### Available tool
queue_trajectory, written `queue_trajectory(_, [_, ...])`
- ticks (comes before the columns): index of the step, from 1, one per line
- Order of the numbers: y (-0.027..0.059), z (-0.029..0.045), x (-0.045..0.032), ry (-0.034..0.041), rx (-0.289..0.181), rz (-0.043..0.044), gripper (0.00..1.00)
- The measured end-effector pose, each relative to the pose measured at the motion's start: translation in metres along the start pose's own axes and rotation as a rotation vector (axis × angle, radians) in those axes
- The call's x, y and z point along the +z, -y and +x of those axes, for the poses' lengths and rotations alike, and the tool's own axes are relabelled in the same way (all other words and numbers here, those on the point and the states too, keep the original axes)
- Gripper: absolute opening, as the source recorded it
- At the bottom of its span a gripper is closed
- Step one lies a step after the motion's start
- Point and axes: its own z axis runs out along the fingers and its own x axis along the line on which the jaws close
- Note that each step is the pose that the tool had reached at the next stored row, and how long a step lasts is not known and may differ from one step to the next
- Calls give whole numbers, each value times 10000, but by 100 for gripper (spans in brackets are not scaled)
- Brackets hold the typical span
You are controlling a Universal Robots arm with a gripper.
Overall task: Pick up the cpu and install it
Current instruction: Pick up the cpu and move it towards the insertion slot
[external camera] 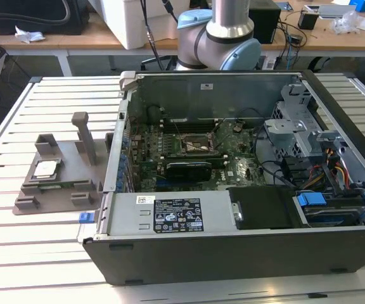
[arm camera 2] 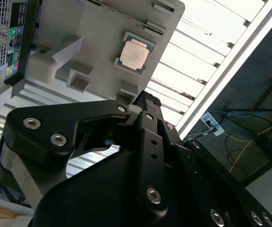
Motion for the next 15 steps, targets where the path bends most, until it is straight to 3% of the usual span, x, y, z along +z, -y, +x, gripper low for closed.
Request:
queue_trajectory(7, [0, 0, 1, 0, 0, 0, 11])
queue_trajectory(10, [0, 0, 2, 0, 0, 0, 17])
queue_trajectory(11, [-1, 0, 2, 0, 0, 0, 36])
queue_trajectory(12, [-1, 0, 2, 0, 0, 0, 42])
queue_trajectory(13, [-1, 0, 2, 0, 0, 0, 54])
queue_trajectory(14, [-1, 0, 2, 0, 0, 0, 54])
queue_trajectory(15, [-1, 0, 2, 0, 0, 0, 60])
